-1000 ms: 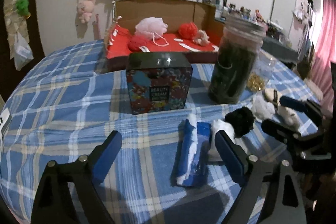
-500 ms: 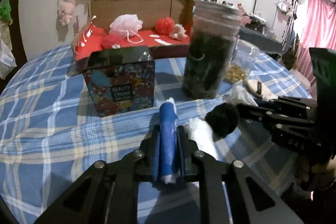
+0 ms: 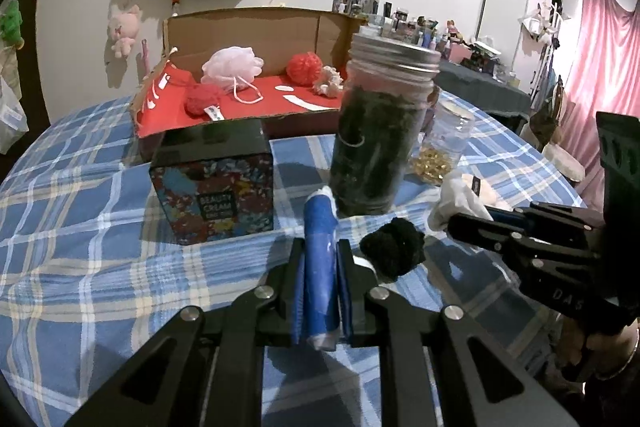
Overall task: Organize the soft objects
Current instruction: 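Grasp the blue-wrapped item with the left tool while the right tool grasps the white tissue, then carry the blue item and tissue into the box and open both tools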
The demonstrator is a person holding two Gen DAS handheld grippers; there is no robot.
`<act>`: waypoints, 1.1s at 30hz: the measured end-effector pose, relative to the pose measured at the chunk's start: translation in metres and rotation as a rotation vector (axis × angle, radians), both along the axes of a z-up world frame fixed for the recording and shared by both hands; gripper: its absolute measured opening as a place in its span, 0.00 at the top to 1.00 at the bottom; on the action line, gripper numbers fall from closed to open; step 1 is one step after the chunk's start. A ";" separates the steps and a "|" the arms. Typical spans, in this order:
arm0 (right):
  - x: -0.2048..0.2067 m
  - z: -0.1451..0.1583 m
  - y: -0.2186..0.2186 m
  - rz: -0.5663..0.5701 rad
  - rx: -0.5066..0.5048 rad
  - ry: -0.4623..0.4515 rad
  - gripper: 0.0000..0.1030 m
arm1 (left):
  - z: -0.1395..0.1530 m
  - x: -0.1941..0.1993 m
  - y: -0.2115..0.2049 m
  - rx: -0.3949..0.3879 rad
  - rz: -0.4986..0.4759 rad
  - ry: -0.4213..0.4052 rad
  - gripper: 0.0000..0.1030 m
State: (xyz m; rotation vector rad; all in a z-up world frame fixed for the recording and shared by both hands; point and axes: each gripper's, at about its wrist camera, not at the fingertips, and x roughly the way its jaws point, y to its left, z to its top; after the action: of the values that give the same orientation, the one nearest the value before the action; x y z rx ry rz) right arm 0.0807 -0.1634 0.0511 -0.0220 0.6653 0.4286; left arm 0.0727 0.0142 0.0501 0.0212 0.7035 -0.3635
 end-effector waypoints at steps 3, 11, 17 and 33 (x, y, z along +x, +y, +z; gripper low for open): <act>0.000 0.000 0.000 0.001 0.000 0.000 0.88 | 0.001 0.000 -0.002 -0.002 -0.004 -0.002 0.85; -0.002 0.001 -0.005 -0.005 0.004 0.005 0.88 | 0.002 0.000 -0.004 0.004 -0.001 -0.004 0.85; -0.005 0.003 -0.012 -0.021 0.002 0.006 0.88 | 0.003 -0.002 -0.001 0.013 0.009 -0.005 0.85; -0.008 0.010 -0.042 -0.106 -0.013 0.008 0.88 | 0.003 -0.008 0.034 0.043 0.097 0.003 0.85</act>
State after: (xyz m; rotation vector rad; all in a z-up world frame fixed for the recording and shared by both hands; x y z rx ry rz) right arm 0.0731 -0.2056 0.0611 0.0024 0.6736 0.3222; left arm 0.0650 0.0486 0.0536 0.0274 0.7124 -0.2553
